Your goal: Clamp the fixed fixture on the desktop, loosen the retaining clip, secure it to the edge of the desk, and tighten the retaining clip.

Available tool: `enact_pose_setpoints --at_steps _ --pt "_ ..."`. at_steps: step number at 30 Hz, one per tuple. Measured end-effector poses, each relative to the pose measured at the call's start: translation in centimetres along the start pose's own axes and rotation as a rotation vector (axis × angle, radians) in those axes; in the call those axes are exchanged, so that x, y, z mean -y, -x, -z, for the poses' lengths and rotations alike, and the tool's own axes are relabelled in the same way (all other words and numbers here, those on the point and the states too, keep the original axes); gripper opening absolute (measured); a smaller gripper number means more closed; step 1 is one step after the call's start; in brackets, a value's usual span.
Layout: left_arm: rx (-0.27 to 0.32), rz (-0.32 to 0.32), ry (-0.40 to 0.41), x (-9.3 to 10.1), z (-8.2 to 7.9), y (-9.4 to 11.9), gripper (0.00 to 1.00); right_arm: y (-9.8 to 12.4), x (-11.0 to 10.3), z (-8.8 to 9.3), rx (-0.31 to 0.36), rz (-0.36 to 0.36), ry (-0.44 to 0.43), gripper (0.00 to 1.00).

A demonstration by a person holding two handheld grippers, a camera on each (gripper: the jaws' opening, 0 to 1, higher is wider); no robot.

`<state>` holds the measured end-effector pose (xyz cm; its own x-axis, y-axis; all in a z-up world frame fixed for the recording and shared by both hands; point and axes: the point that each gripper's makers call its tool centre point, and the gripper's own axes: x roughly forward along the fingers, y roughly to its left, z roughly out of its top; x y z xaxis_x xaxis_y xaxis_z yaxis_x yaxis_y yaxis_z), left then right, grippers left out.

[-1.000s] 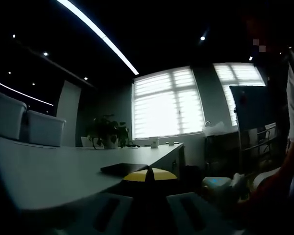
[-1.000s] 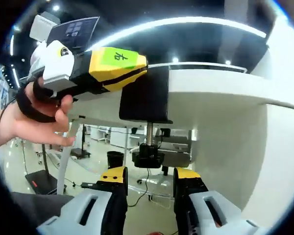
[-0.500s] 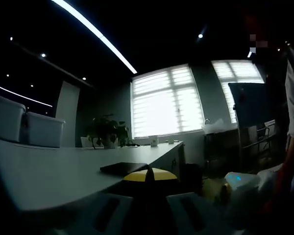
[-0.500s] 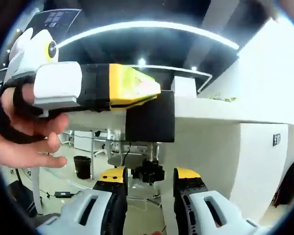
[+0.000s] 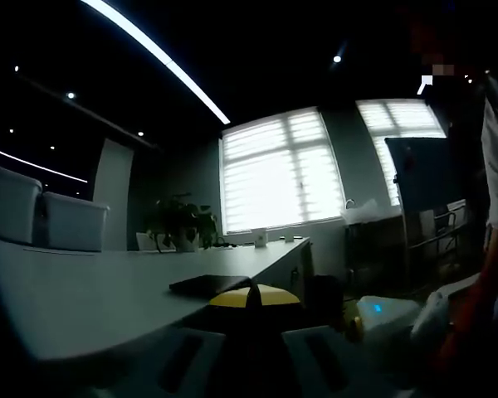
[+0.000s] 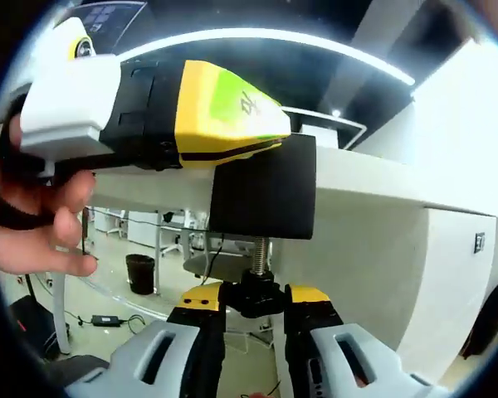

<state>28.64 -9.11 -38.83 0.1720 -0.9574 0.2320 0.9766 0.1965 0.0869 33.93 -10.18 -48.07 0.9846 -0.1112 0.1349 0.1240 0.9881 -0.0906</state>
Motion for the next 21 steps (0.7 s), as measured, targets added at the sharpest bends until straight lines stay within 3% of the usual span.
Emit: enact_pose_setpoints --at_steps 5,9,13,16,19,21 --pt "0.004 -0.002 0.007 0.0 0.0 0.0 0.01 0.1 -0.5 -0.1 0.023 -0.213 -0.04 0.26" --pt "0.01 -0.003 0.013 0.0 0.0 0.0 0.01 0.2 -0.8 0.2 -0.011 -0.387 -0.084 0.26" --pt "0.01 0.0 0.016 0.0 0.0 0.1 0.01 0.2 -1.0 0.2 -0.009 -0.488 -0.058 0.26" --pt "0.01 0.0 0.016 0.0 0.0 0.1 0.01 0.2 -0.9 0.2 -0.005 -0.503 -0.064 0.26" --pt "0.012 0.0 0.017 0.0 -0.1 0.2 0.01 0.7 -0.6 0.6 -0.015 -0.41 -0.078 0.27" --pt "0.013 -0.001 0.017 0.0 -0.1 0.2 0.01 1.4 -0.3 0.7 -0.006 -0.323 -0.063 0.32"
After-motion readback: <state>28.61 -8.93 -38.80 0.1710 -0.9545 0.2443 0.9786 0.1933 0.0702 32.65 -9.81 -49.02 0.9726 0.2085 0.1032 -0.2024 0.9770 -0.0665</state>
